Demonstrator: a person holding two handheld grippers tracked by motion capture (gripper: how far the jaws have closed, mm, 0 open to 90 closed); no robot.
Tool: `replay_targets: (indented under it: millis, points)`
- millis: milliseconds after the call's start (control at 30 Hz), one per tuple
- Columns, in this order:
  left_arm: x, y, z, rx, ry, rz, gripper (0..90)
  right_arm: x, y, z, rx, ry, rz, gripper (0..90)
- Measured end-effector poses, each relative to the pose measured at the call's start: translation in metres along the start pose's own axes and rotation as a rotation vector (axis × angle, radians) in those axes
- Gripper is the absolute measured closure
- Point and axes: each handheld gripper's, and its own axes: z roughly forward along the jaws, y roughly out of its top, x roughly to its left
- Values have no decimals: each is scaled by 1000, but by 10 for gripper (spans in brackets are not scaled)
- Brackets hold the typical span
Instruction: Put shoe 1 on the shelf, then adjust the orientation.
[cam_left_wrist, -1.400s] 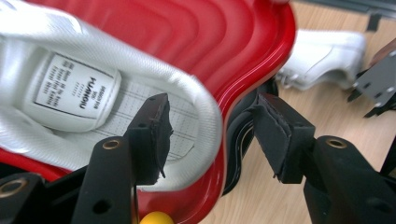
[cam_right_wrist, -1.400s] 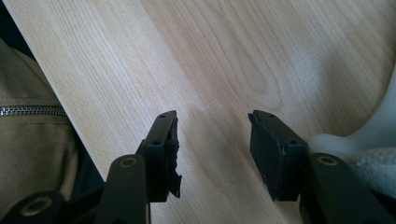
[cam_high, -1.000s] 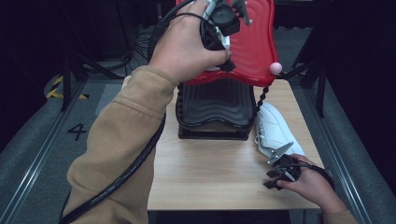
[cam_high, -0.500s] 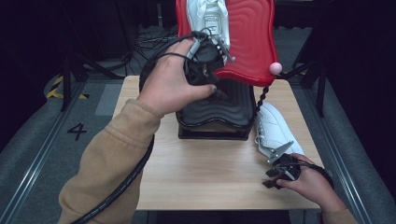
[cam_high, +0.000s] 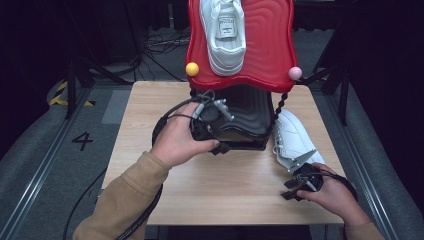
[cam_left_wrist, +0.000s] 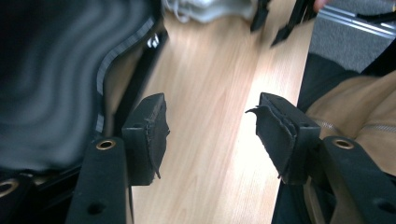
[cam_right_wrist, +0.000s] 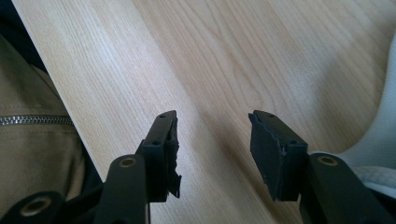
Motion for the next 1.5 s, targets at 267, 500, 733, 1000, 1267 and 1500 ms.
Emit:
replay_targets:
  millis: [267, 500, 733, 1000, 1267, 1500]
  points:
    - [-1, -41, 51, 48, 13, -49, 442, -2, 0, -3, -5, 6, 13, 564]
    - [-2, -62, 80, 90, -21, -72, 427, -2, 1, -2, 13, 25, 31, 600]
    - [0, -67, 86, 78, -10, -92, 418, -1, 1, -7, 34, 27, 4, 701]
    - [1, -73, 87, 76, -23, -113, 409, -1, -1, -25, -42, 16, 1, 834]
    - [1, -75, 94, 88, -35, -116, 406, -3, -7, -53, -158, -43, 17, 858]
    - [2, -80, 95, 94, -38, -128, 395, -15, -21, -75, -251, -113, 88, 884]
